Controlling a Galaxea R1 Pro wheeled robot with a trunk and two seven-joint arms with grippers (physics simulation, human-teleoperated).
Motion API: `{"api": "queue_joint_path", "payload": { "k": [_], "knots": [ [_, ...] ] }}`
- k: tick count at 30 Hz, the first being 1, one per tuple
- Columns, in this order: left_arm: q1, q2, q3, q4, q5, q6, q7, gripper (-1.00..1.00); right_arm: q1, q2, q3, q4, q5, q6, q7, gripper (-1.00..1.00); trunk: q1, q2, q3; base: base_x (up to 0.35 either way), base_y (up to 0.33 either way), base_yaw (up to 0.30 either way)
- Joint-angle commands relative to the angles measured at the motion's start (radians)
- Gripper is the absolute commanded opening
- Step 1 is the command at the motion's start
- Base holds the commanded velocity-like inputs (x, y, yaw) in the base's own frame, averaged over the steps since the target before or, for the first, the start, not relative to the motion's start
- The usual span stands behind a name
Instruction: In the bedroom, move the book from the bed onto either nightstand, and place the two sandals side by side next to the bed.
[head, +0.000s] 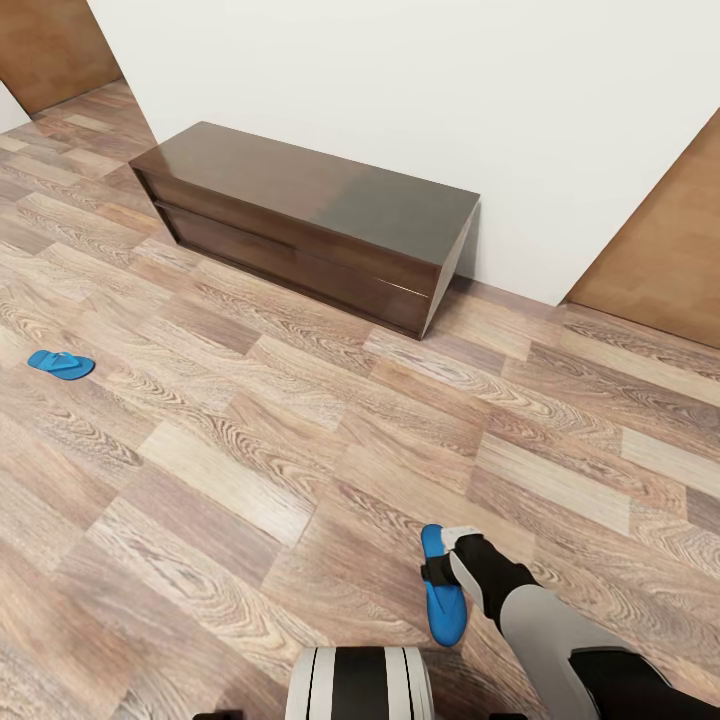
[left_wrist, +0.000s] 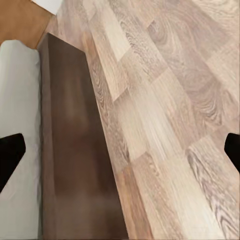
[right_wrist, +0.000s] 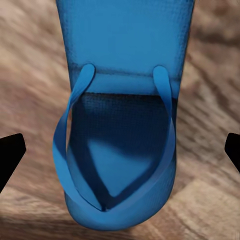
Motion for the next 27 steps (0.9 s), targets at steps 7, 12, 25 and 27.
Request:
{"api": "queue_joint_path", "payload": {
  "k": [7,12,25,27],
  "knots": [
    [0.008,0.026,0.077,0.001,-0.137,-0.088,0.016,1.0,0.0,0.001,0.002,-0.002,0.009,0.006,0.0,1.0,0.0,0.0,-0.001,0.0,0.0,0.0],
    [0.009,0.03,0.104,0.002,-0.208,-0.138,0.021,1.0,0.0,0.001,0.002,-0.004,0.01,0.006,0.001,1.0,0.0,0.0,-0.001,0.0,0.0,0.0],
    [0.009,0.034,0.122,0.003,-0.333,-0.174,0.026,1.0,-0.014,0.002,0.002,-0.007,0.009,0.006,0.001,1.0,0.002,-0.001,-0.02,0.0,0.0,0.0],
    [0.009,0.034,0.122,0.003,-0.347,-0.179,0.026,1.0,-0.016,0.002,0.002,-0.007,0.009,0.007,0.001,1.0,0.002,-0.001,-0.02,0.0,0.0,0.0]
  ]
}}
